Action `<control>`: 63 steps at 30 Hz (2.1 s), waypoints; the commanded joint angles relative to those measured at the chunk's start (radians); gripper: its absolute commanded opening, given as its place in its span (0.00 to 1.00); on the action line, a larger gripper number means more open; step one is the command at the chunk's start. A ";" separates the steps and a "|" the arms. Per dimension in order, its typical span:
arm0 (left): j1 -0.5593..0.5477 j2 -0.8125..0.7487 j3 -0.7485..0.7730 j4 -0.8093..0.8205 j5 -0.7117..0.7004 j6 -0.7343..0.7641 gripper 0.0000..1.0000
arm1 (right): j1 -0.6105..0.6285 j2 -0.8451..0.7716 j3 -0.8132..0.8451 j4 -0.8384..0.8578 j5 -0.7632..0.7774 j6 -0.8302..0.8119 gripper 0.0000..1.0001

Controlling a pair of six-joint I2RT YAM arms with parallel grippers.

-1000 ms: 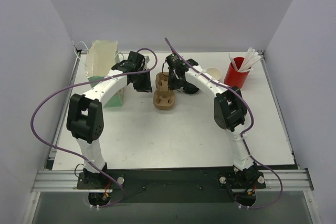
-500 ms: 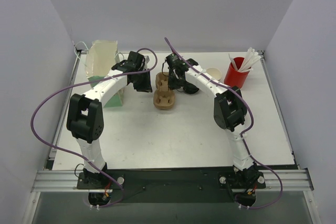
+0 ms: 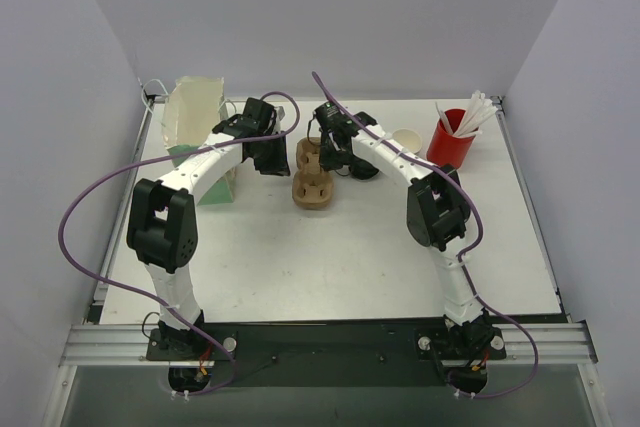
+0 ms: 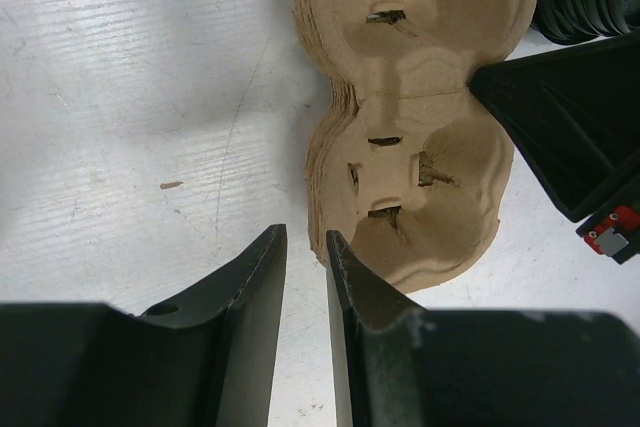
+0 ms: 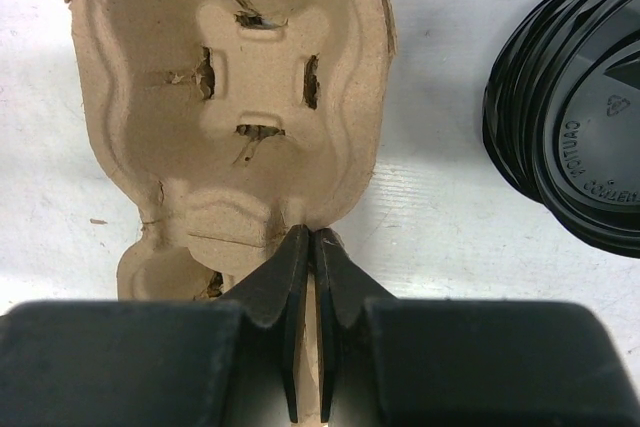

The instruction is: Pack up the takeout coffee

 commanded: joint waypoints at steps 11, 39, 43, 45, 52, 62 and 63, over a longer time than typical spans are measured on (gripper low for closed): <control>0.008 -0.001 0.007 0.038 0.014 0.014 0.33 | -0.042 -0.092 0.007 0.006 -0.112 0.030 0.00; 0.007 -0.043 -0.071 0.104 0.149 -0.055 0.35 | -0.062 -0.107 -0.063 0.044 -0.152 0.045 0.00; 0.004 -0.041 -0.080 0.107 0.168 -0.066 0.35 | -0.062 -0.110 -0.066 0.046 -0.154 0.045 0.00; 0.004 -0.043 -0.086 0.106 0.163 -0.069 0.35 | -0.062 -0.112 -0.066 0.046 -0.154 0.045 0.00; 0.004 -0.047 -0.092 0.126 0.186 -0.089 0.35 | -0.060 -0.115 -0.075 0.047 -0.152 0.045 0.00; 0.004 -0.060 -0.079 0.119 0.192 -0.086 0.20 | -0.051 -0.121 -0.075 0.041 -0.128 0.019 0.24; 0.004 -0.058 -0.080 0.121 0.197 -0.087 0.18 | -0.050 -0.124 -0.073 0.039 -0.123 0.016 0.26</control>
